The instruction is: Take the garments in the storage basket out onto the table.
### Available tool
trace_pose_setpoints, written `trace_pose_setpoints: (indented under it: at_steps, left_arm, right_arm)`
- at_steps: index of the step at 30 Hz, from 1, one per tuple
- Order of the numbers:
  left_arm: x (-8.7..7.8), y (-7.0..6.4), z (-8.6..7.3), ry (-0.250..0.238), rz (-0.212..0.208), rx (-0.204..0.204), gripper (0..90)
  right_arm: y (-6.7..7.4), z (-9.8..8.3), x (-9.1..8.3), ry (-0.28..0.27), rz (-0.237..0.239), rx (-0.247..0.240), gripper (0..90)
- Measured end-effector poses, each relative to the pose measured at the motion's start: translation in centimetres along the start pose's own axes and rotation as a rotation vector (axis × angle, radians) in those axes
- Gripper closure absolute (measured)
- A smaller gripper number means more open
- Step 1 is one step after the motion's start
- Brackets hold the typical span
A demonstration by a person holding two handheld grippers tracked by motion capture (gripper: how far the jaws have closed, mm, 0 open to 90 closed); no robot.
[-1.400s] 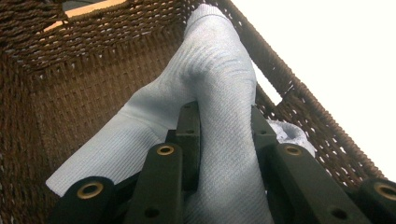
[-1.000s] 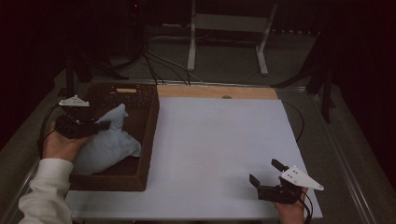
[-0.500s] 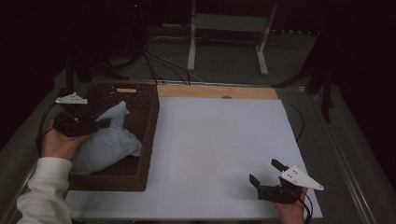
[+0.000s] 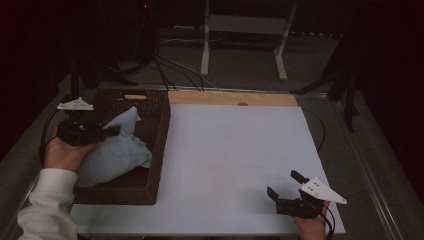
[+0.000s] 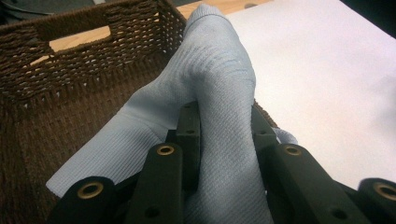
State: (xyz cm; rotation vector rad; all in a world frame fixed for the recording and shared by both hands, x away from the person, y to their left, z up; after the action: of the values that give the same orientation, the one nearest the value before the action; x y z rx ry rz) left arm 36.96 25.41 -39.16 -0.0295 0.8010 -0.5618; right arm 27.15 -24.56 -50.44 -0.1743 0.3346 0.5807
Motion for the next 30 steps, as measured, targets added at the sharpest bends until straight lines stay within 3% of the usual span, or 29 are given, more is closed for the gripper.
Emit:
trace_pose_setpoints:
  at_steps: [30]
  left_arm:
    - [-0.5, -2.2, 1.7, -0.049, -0.096, 0.012, 74.0]
  right_arm:
    - [0.0, 0.0, 0.0, -0.001, 0.001, -0.001, 0.0]
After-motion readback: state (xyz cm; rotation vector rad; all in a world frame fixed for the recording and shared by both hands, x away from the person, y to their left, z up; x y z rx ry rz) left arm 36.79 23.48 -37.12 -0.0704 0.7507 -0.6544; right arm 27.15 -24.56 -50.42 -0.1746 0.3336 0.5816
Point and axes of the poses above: each handheld gripper's, and its own axes: x roughly forward along the jaws, z roughly out of its top, y roughly to its left, the point moved 8 cm from there along x, roughly forward along the jaws, and after that the axes turned 8 degrees about -x, right-handed, at the moved point
